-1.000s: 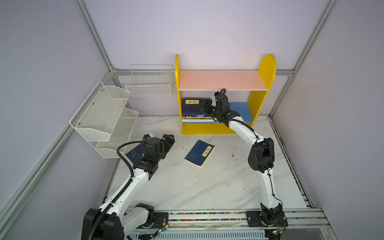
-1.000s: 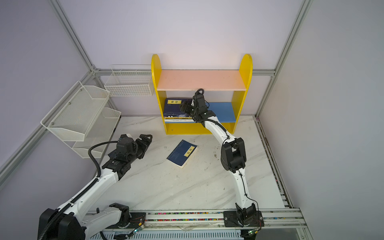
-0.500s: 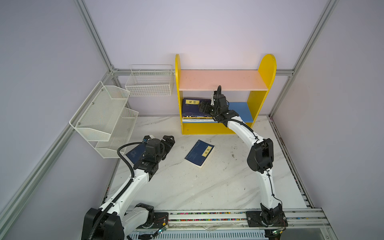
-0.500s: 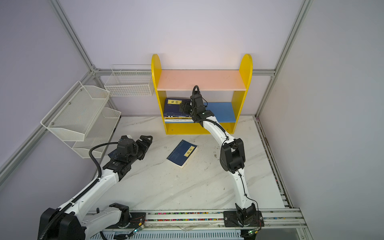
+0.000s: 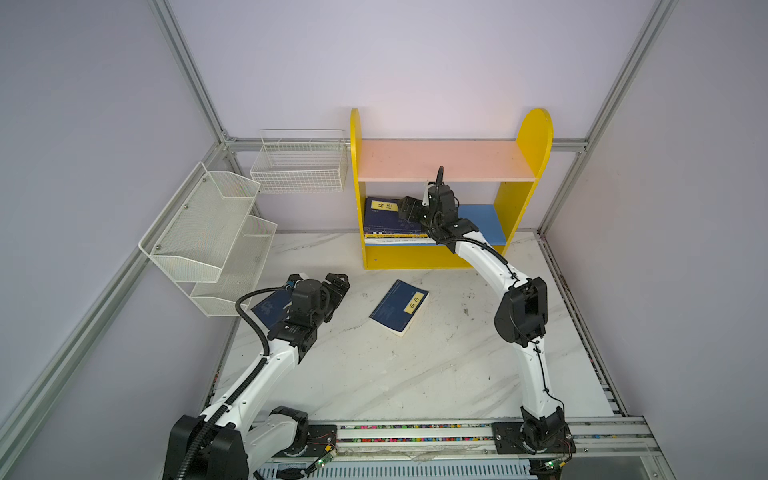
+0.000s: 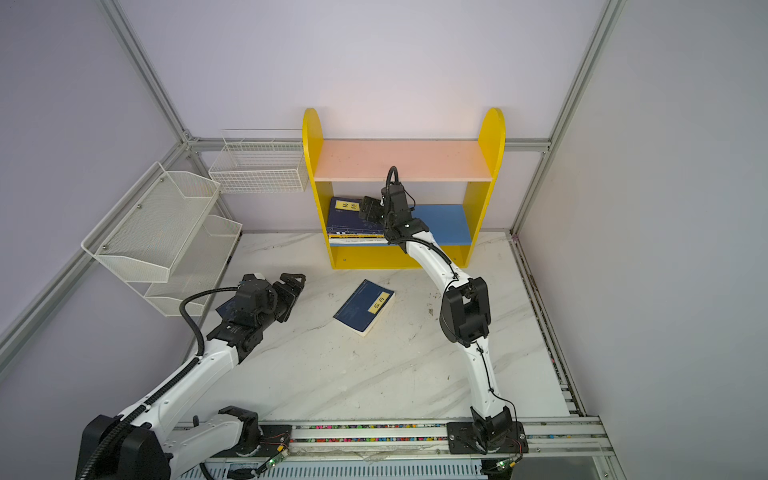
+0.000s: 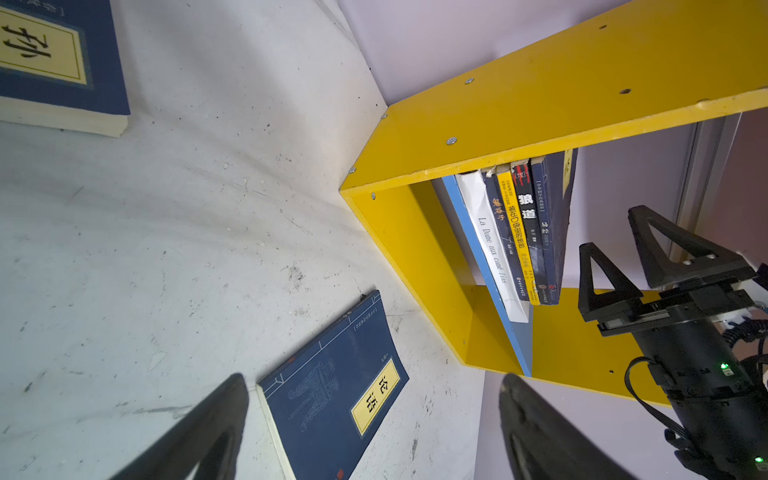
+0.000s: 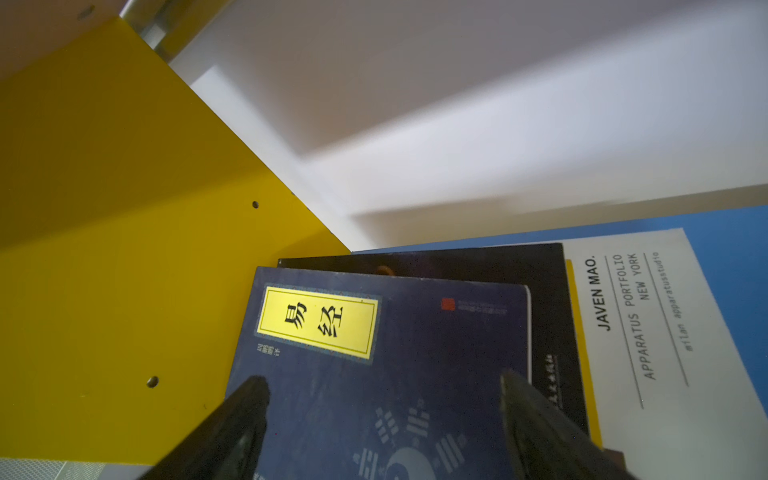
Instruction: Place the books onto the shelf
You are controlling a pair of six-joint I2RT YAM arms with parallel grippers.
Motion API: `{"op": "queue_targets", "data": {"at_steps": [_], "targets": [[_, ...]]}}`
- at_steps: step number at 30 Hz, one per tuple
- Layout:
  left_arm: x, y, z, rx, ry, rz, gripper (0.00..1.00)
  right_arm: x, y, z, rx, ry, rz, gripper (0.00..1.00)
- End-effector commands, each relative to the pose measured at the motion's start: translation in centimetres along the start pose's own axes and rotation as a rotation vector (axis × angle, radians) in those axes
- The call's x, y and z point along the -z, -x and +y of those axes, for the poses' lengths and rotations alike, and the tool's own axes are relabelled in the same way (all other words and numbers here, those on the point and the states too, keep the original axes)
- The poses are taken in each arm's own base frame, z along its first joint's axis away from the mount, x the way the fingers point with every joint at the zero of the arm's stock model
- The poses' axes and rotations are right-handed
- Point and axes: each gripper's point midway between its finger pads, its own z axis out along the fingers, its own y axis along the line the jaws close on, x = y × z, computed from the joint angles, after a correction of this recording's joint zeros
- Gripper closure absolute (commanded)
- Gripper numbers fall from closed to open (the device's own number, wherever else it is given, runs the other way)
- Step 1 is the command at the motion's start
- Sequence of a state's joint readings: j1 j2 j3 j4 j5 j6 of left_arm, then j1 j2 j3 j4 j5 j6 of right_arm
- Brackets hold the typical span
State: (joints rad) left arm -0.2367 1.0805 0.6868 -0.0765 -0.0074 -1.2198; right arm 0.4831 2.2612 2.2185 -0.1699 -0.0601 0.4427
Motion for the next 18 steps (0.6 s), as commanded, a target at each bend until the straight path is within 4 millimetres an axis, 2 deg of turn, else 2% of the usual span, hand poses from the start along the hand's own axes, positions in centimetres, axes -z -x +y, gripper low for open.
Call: {"op": "queue_targets", "data": {"at_steps": [1,6,10,18], "targets": [[-0.1,-0.2,1.0,0.007,0.001,-0.005,0.07,1.2,1.4,-0.7,-0.038,-0.057,-0.032,0.15],[-0.2,-0.2,1.2,0.008,0.006,-0.007,0.07,2.3,0.5,-1.9,-0.075,-0.117,-0.003,0.15],[-0.6,-0.3,1.1,0.007,0.005,0.001,0.07,2.4,-0.6,-2.0,-0.096,-0.116,0.050,0.16],[-1.1,-0.6,1.0,0.007,0.004,0.016,0.07,2.1,-1.9,-2.2,-0.118,-0.113,0.093,0.25]]}}
